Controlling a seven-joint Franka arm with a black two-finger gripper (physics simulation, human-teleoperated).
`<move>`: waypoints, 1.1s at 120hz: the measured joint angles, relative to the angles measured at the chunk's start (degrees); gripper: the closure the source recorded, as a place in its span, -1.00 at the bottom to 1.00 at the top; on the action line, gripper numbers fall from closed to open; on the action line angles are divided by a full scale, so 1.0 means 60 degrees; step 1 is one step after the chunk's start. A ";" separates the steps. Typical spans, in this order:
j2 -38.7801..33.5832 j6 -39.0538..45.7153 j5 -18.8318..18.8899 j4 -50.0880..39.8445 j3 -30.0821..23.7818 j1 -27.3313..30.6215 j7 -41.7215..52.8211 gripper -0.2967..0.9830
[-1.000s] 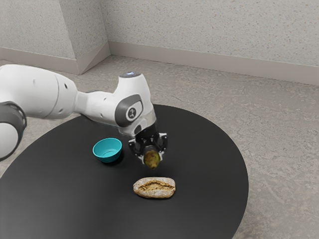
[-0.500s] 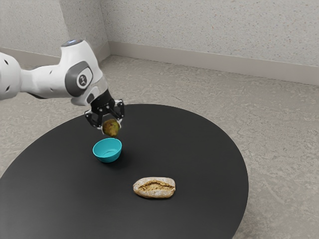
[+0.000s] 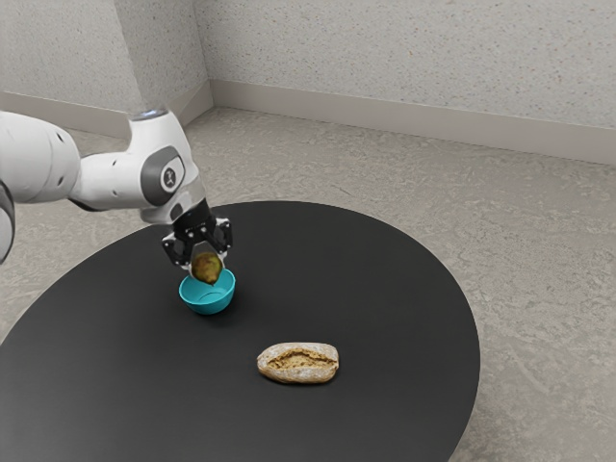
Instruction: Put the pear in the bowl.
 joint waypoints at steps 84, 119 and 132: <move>-0.3111 -0.2507 0.0713 0.0131 0.0185 -0.1368 -0.2851 -0.50; -0.4416 -0.6080 0.1466 0.2147 0.0838 -0.3903 -0.7674 -0.53; -0.4449 -0.6600 0.1570 0.2313 0.0877 -0.3459 -0.8923 -0.53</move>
